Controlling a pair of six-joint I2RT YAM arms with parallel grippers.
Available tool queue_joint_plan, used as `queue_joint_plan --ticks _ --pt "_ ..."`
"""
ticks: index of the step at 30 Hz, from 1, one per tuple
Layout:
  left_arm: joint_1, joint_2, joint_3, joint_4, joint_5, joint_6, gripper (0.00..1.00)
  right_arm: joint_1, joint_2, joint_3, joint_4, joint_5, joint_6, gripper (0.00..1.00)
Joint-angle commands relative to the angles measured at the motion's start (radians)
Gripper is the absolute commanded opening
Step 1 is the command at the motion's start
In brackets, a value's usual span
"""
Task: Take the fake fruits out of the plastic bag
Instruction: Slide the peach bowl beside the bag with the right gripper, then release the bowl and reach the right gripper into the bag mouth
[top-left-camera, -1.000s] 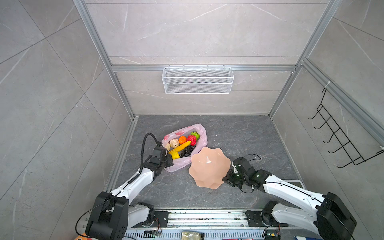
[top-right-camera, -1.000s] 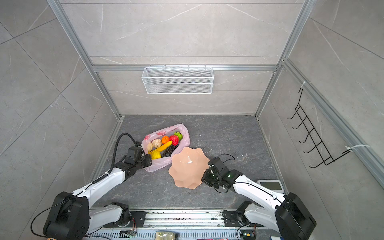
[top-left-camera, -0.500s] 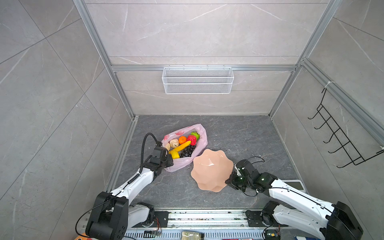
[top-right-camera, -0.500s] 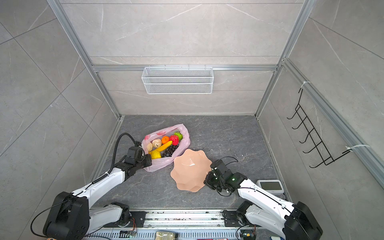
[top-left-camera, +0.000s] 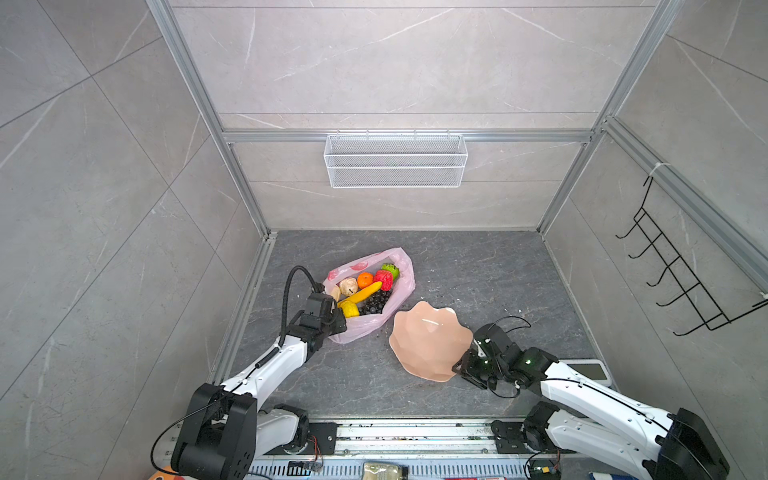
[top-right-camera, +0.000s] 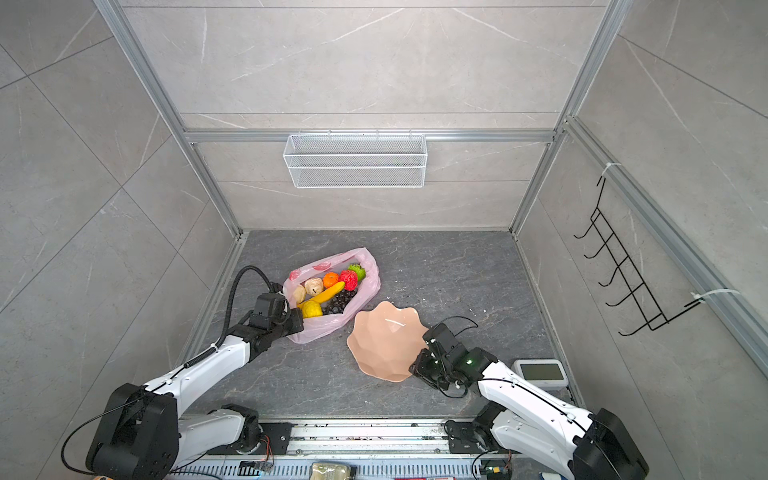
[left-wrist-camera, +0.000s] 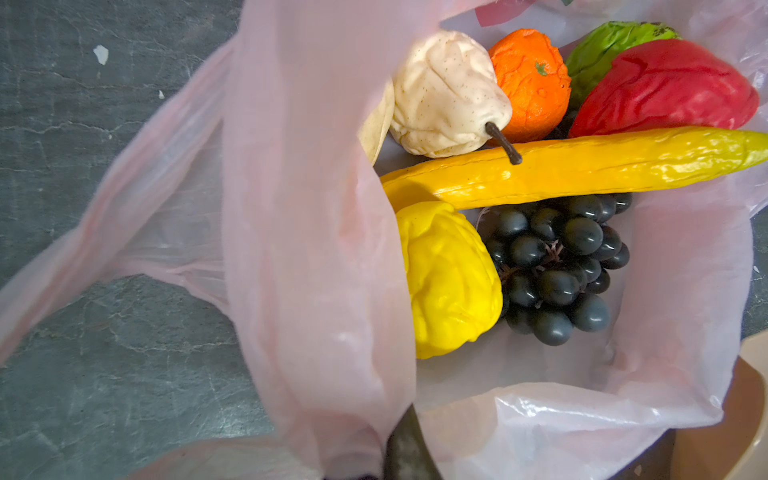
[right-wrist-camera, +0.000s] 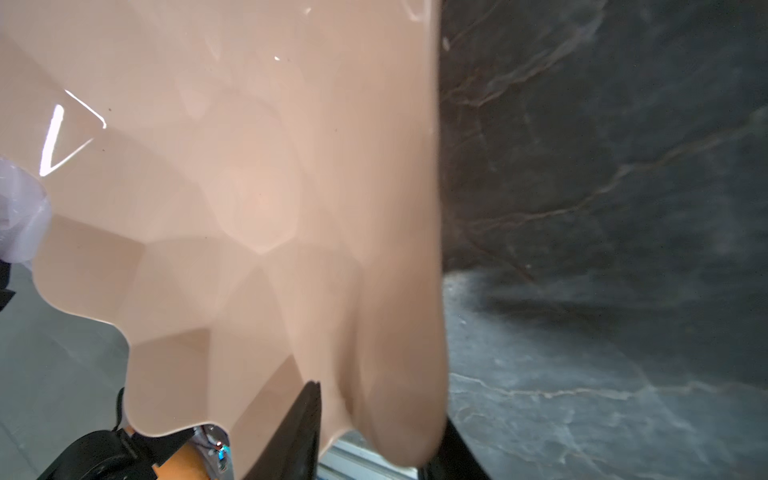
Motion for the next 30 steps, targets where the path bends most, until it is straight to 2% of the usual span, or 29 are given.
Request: queue_joint_plan --ticks 1,3,6,11,16,24,30 --pt "-0.003 -0.032 -0.016 0.017 -0.024 0.014 0.0 0.004 -0.024 0.086 -0.142 0.101 -0.058 0.56" --pt "-0.001 -0.032 -0.017 0.016 -0.029 0.006 0.0 0.005 -0.033 0.13 -0.199 0.149 -0.102 0.65" --pt "-0.001 -0.028 -0.014 0.005 -0.03 -0.002 0.0 0.006 -0.033 0.214 -0.286 0.233 -0.148 0.72" --pt "-0.001 -0.033 -0.019 -0.001 -0.035 -0.013 0.0 0.022 0.031 0.355 -0.257 0.337 -0.232 0.74" --pt "-0.001 -0.019 -0.016 0.001 -0.034 -0.013 0.0 0.068 0.268 0.536 -0.118 0.416 -0.32 0.75" --pt "-0.001 0.008 -0.03 0.02 -0.031 -0.035 0.0 0.074 0.681 0.864 0.045 0.405 -0.433 0.77" --pt "-0.001 -0.011 -0.052 0.036 -0.069 -0.05 0.0 0.075 0.919 1.087 0.062 0.409 -0.481 0.8"
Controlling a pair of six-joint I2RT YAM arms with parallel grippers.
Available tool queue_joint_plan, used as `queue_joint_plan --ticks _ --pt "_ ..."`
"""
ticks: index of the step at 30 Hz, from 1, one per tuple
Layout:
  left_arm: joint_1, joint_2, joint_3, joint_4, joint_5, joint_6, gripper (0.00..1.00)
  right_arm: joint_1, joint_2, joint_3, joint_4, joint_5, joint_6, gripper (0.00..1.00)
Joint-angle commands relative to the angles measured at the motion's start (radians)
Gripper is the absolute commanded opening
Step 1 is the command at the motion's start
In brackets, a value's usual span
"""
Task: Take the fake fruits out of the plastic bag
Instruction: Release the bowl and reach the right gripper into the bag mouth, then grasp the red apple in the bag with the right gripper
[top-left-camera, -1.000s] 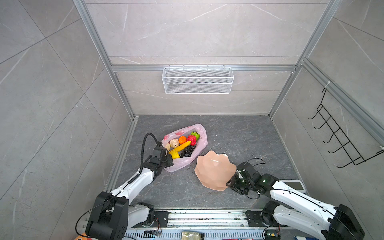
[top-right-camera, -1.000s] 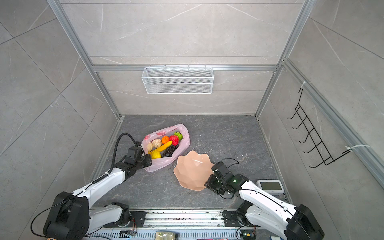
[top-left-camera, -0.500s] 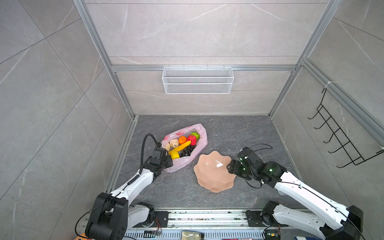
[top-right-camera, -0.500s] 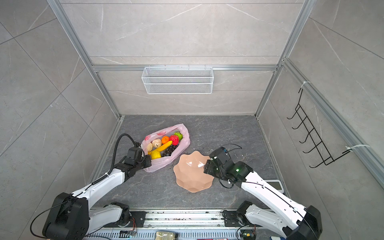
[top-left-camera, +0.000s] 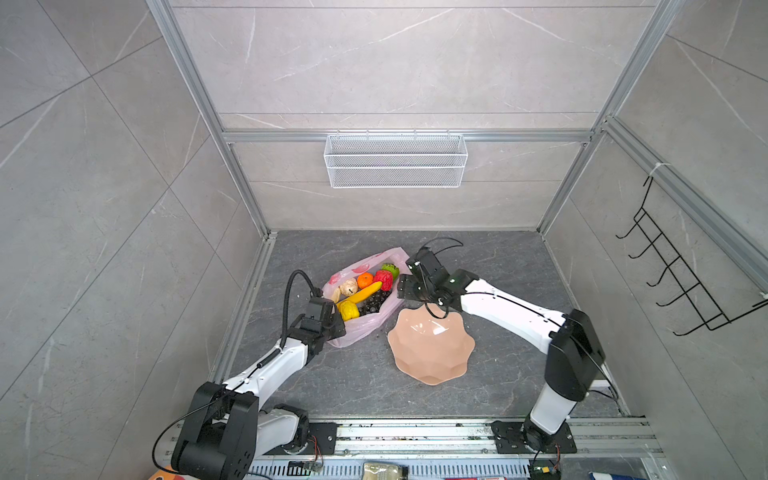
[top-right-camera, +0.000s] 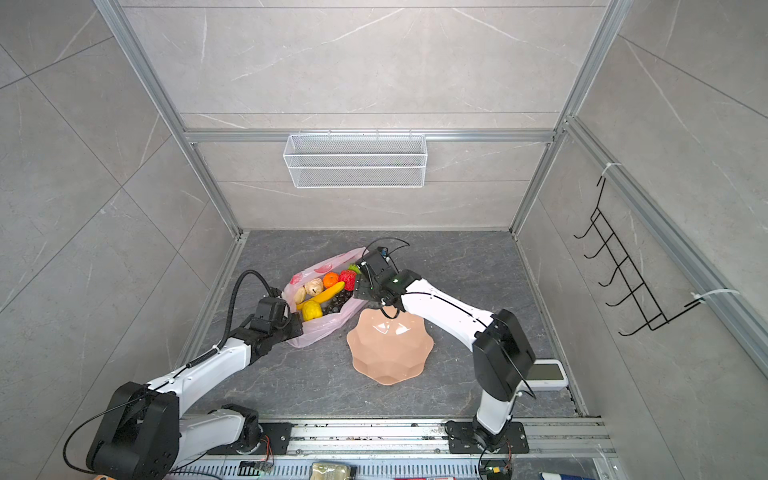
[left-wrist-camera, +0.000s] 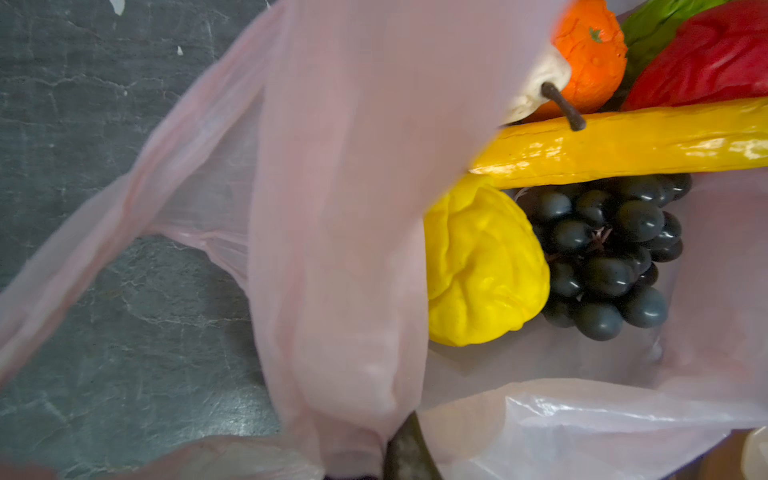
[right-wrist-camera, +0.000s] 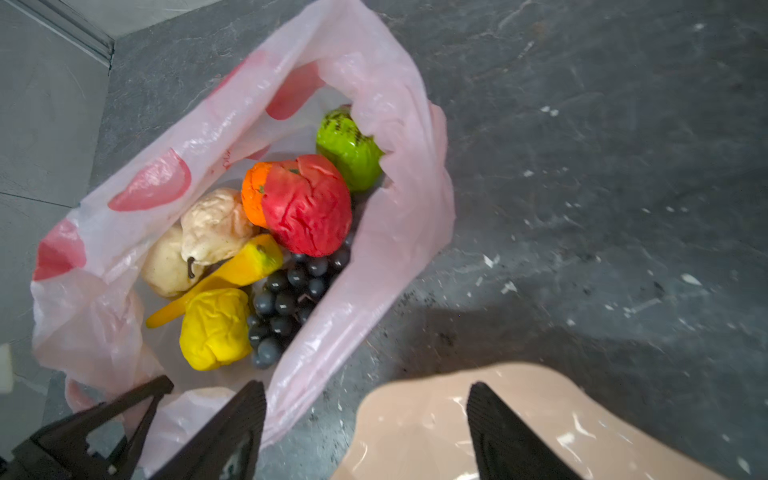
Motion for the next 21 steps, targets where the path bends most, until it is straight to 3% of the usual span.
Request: queue_joint_plan --ticks 1,12,21 --pt "-0.002 -0.022 -0.011 0.036 -0.047 -0.021 0.0 0.003 0.103 0.11 0.025 0.016 -0.057 0.82" --pt "-0.001 -0.039 -0.022 0.035 -0.071 -0.029 0.0 0.003 0.393 0.457 -0.067 0.042 -0.043 0.84" --pt "-0.002 -0.029 -0.015 0.039 -0.042 -0.026 0.01 -0.001 0.516 0.59 -0.154 0.074 -0.015 0.83"
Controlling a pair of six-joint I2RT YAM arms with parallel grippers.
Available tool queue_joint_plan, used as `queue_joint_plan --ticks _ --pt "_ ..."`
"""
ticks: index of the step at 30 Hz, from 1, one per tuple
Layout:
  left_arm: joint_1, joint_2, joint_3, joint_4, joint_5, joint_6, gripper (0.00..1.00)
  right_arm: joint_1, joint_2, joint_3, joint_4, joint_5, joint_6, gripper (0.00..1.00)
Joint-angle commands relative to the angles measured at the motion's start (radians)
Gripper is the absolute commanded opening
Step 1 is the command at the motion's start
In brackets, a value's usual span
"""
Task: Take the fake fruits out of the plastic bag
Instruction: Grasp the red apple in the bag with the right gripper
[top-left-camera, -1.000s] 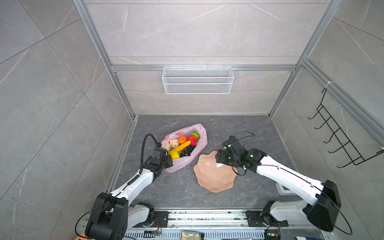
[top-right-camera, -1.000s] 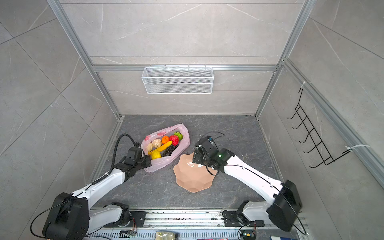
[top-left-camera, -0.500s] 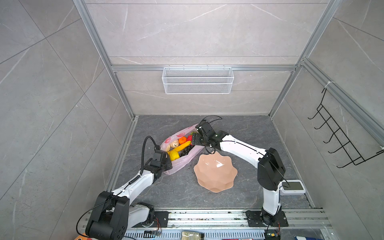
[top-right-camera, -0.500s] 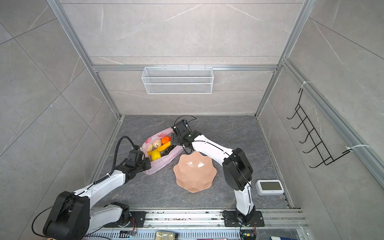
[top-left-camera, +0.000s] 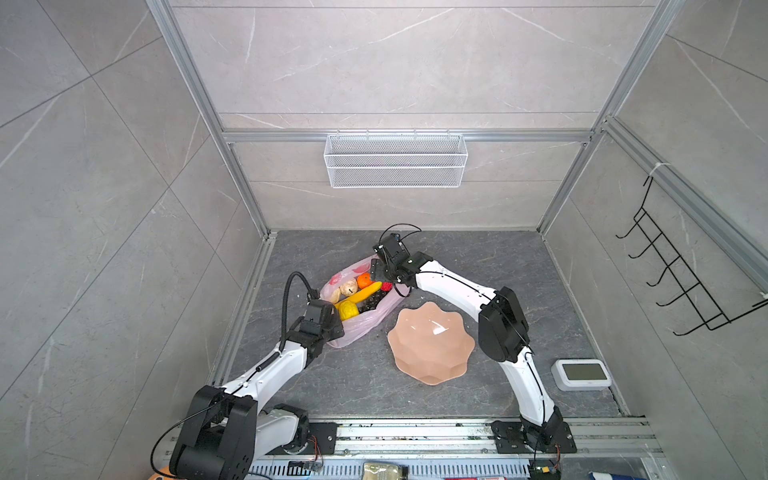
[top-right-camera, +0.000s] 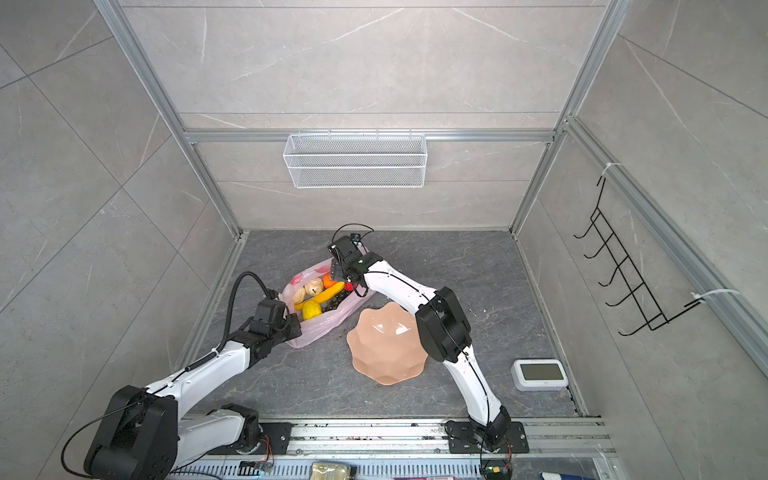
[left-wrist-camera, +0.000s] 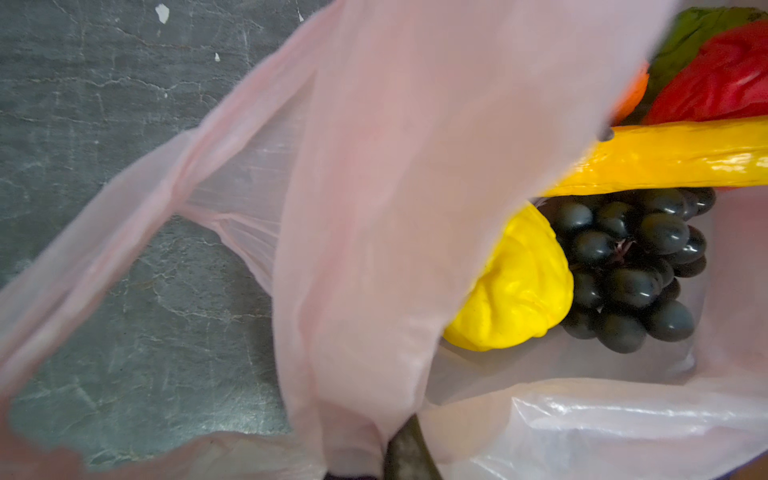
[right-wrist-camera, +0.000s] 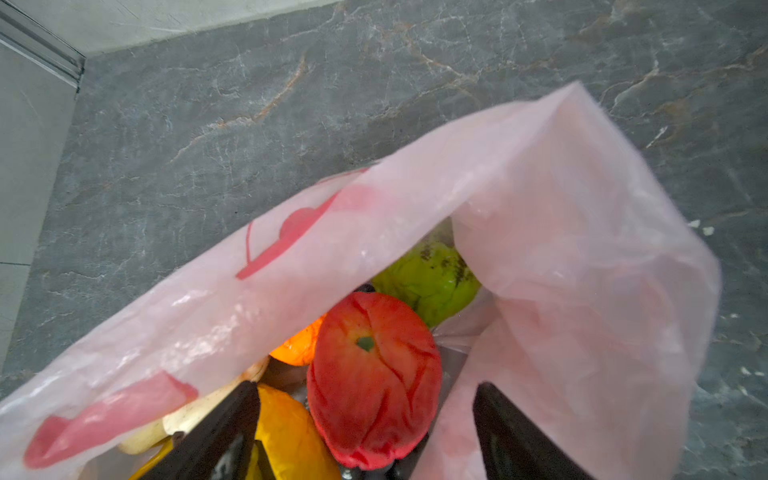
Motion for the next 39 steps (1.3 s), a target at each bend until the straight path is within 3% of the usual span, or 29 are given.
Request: queue_joint_plan --ticks 1,8,17,22,39 --pt "0.0 -0.006 0.004 0.024 0.003 -0.01 0.01 -0.001 0.052 0.058 -0.066 0.017 0.021 0.82" --pt "-0.001 -0.003 0.006 0.027 0.01 -0.011 0.01 -0.007 0.127 0.149 -0.121 -0.005 0.05 0.76" --pt "-0.001 -0.009 0.006 0.025 0.01 -0.01 0.01 -0.011 0.143 0.176 -0.141 -0.009 0.051 0.6" --pt "-0.002 -0.005 0.007 0.025 0.009 -0.009 0.01 -0.016 0.084 0.136 -0.117 -0.017 0.051 0.56" --pt "-0.002 0.005 0.016 0.021 0.017 -0.004 0.03 -0.055 -0.181 -0.129 0.042 -0.102 0.065 0.55"
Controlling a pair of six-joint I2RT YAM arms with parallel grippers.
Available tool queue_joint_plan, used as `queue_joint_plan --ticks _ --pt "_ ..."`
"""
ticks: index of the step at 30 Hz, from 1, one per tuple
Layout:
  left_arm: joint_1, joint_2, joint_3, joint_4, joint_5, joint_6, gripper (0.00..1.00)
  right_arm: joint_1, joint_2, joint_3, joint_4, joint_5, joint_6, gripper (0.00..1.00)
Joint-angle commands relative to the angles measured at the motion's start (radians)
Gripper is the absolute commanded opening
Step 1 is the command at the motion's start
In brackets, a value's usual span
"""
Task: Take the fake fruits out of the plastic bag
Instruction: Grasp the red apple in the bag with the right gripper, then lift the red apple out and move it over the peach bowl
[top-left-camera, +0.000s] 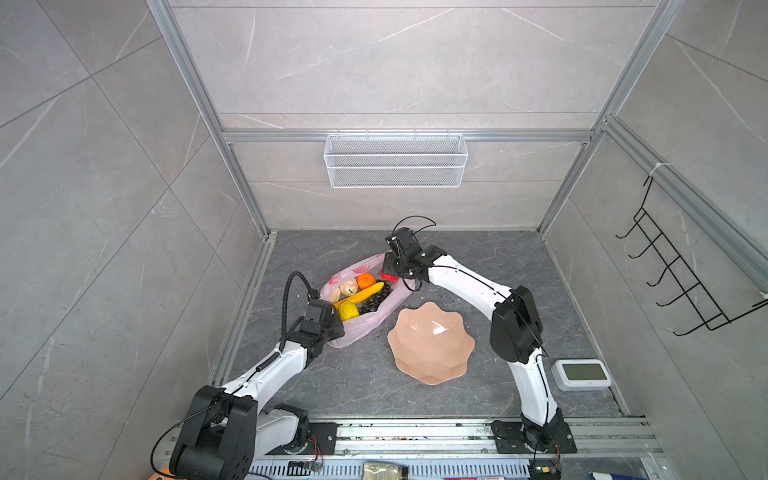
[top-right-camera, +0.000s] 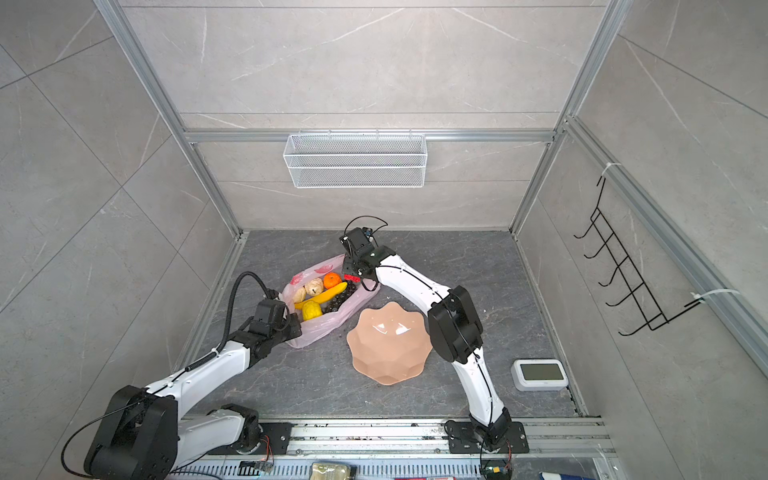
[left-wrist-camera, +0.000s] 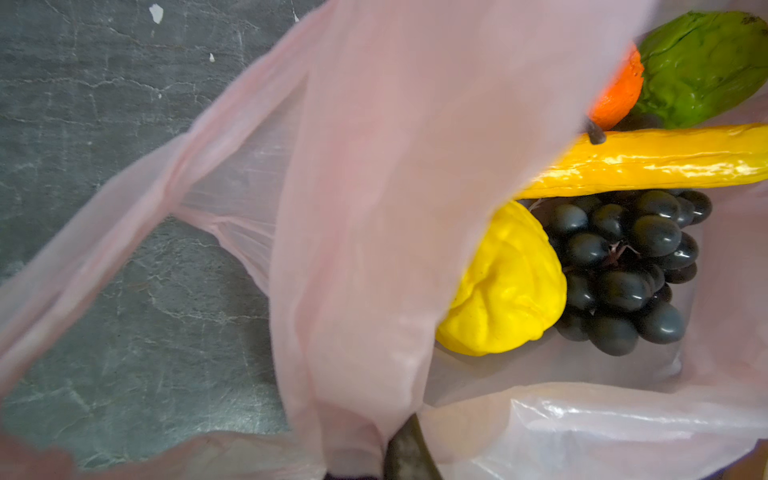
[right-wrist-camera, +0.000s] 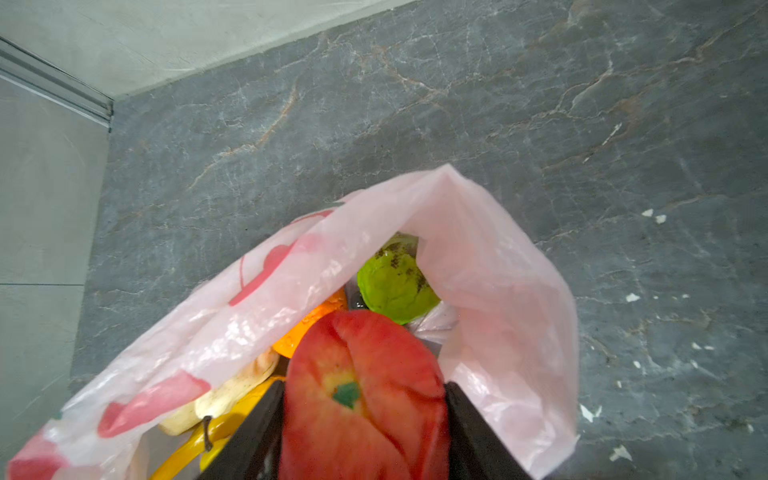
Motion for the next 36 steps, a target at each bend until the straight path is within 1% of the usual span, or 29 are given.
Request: queue_joint_plan --ticks 1,7,11,14,18,20,26,30,36 --pt "-0.001 0.007 0.017 0.016 0.009 -0.005 0.02 -0.001 -0.076 -0.051 0.036 -0.027 0.017 0.55" --pt "0.0 0.022 0.025 0.015 0.017 -0.001 0.03 -0.001 -0.187 -0.173 0.068 -0.042 0.016 0.55" --pt "-0.001 0.024 0.027 0.011 0.018 0.001 0.03 -0.001 -0.276 -0.275 0.055 -0.049 -0.002 0.54" --pt "-0.001 0.023 0.03 0.007 0.017 0.004 0.04 0.003 -0.342 -0.339 -0.004 -0.044 -0.042 0.54" --pt "-0.001 0.022 0.032 0.005 0.017 0.005 0.04 0.022 -0.431 -0.43 -0.087 0.006 -0.104 0.54" --pt "0.0 0.022 0.033 0.004 0.017 0.007 0.04 0.033 -0.46 -0.465 -0.126 0.012 -0.137 0.54" --pt "-0.002 0.012 0.034 -0.001 0.01 0.009 0.04 0.078 -0.498 -0.535 -0.254 0.023 -0.241 0.53" --pt "-0.001 0.001 0.03 -0.005 0.009 0.01 0.04 0.109 -0.486 -0.555 -0.358 0.082 -0.296 0.53" --pt "-0.002 -0.007 0.031 -0.008 0.005 0.01 0.04 0.145 -0.467 -0.624 -0.379 0.095 -0.352 0.53"
